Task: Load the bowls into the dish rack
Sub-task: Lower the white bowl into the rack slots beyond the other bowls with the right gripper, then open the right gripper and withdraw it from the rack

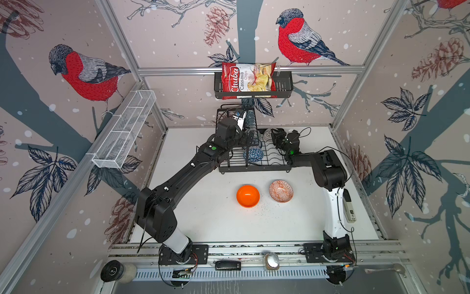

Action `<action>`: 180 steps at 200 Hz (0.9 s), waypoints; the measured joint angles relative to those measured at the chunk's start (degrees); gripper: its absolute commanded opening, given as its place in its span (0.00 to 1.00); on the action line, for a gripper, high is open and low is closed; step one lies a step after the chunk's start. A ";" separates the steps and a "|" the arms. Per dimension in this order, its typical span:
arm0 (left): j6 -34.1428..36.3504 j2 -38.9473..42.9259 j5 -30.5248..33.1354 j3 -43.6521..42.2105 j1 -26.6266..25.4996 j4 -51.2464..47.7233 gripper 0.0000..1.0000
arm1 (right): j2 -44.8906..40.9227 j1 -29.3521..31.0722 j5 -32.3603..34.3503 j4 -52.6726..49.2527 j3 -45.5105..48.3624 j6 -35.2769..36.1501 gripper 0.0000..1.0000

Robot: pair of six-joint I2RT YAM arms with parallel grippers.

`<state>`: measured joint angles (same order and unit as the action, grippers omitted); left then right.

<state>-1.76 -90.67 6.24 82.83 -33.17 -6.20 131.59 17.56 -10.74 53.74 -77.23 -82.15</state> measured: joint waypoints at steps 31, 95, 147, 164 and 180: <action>-0.28 0.00 0.00 0.00 0.00 0.00 0.98 | 0.09 -0.02 -0.26 -0.11 -0.46 0.00 0.35; -0.35 0.02 0.00 -0.04 0.00 0.00 0.98 | 0.20 -0.13 -0.42 -0.15 -0.37 -0.04 0.35; -0.35 0.37 0.02 -0.37 0.07 0.26 0.98 | -0.37 -0.28 -0.59 1.20 1.53 -0.04 0.38; -0.37 0.72 0.00 -0.66 0.42 0.50 0.98 | -1.16 -0.33 -0.59 1.42 2.73 -0.04 0.41; -0.72 1.22 -0.02 -0.85 1.05 0.87 0.98 | -2.12 -0.35 -0.59 1.53 3.56 0.02 0.44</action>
<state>-2.48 -89.45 6.22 81.97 -32.12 -5.32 129.47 17.21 -11.33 55.27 -73.67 -82.13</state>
